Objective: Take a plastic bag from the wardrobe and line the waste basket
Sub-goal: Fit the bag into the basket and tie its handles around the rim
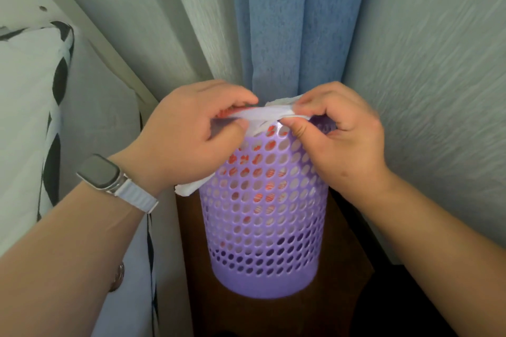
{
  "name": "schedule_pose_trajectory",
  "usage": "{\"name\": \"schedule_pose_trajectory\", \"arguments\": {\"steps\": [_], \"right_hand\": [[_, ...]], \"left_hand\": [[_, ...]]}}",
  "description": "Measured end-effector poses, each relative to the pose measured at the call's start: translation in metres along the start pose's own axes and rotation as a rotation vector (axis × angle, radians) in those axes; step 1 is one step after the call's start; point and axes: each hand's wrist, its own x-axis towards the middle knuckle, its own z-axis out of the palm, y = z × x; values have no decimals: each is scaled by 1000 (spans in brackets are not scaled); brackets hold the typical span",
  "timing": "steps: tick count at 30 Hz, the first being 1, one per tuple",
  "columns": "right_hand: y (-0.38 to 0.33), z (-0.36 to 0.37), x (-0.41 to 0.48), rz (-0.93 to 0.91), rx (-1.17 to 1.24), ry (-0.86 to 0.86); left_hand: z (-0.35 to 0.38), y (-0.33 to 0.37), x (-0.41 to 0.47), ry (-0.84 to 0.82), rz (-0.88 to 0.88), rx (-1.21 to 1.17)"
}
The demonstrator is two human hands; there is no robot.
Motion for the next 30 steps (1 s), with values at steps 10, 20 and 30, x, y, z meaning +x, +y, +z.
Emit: {"name": "schedule_pose_trajectory", "arguments": {"steps": [10,20,30], "right_hand": [[-3,5,-9,-120,-94,-17],[-2,-1,2,-111,-79,-125],[12,-11,9,19,-13,-303]], "left_hand": [[17,7,2,-118,30,101],[12,2,-1,-40,1,140],[7,-8,-5,-60,31,31]]}}
